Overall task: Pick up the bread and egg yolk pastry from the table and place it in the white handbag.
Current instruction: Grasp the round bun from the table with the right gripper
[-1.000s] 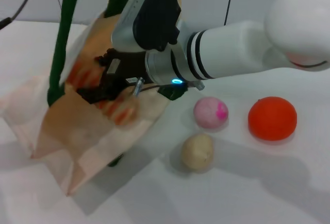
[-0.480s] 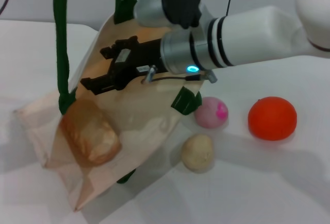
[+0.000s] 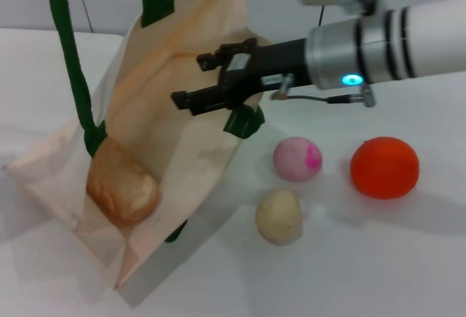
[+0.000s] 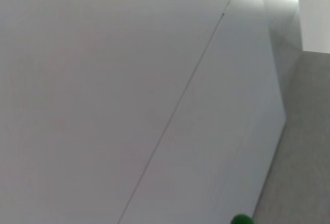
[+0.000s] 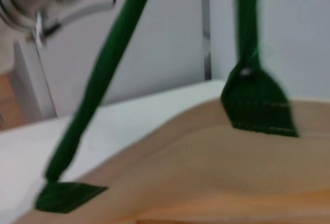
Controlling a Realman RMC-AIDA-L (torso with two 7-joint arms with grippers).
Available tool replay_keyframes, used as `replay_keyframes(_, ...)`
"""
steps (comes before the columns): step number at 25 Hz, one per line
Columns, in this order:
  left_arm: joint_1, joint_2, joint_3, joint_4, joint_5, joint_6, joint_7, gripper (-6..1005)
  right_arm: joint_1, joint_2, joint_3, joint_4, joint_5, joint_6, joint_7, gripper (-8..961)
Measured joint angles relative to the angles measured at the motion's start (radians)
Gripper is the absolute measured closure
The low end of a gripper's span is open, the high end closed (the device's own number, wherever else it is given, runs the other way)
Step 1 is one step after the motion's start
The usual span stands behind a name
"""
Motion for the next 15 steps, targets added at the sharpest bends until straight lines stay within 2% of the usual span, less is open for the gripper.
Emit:
replay_keyframes(6,0.021,0.002,0.001,0.000,0.006,0.028,0.001,880,-0.076,-0.006,0.186,-0.002,-0.035,-0.160,-0.082,75)
replay_keyframes(11,0.043,0.003,0.003,0.000,0.010,0.036,0.009,880,-0.139,-0.002,0.328,-0.016,-0.192,-0.267,-0.093,76)
replay_keyframes(15,0.059,0.003,0.004,-0.002,0.011,0.036,0.013,880,-0.194,0.002,0.364,-0.036,-0.258,-0.353,-0.104,76)
